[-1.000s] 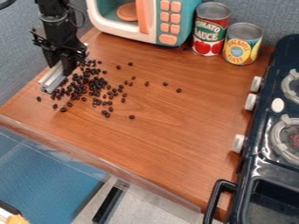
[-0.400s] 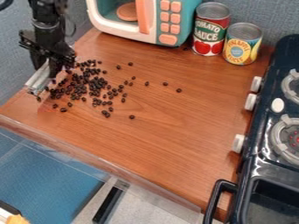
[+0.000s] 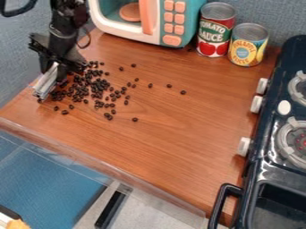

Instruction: Sweep into pile

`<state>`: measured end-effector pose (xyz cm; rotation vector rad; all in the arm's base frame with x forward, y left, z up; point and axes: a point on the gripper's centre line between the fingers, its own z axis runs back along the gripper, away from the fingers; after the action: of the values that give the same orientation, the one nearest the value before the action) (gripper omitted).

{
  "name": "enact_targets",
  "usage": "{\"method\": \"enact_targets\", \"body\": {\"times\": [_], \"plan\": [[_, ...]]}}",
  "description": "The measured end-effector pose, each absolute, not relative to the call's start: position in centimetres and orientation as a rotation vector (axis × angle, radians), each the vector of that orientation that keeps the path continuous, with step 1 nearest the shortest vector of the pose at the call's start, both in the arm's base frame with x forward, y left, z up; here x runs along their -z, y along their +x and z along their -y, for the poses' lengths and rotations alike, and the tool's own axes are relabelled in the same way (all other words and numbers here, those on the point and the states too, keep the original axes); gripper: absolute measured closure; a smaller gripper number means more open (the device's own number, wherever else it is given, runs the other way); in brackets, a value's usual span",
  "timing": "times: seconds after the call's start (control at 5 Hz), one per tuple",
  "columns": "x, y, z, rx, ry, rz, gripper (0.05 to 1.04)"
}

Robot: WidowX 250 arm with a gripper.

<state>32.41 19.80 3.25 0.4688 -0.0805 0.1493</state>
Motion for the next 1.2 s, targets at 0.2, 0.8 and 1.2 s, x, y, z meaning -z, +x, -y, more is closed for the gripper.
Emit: {"method": "enact_targets", "body": {"times": [0.2,0.8,1.2], "plan": [[-3.3,32.4,-19.8,-0.149,0.471,0.079,0.714],[-3.2,31.8,-21.0,-0.116,0.457,0.072,0.714],[-3.5,31.7,-21.6,-0.128,0.452,0.067,0.714]]}}
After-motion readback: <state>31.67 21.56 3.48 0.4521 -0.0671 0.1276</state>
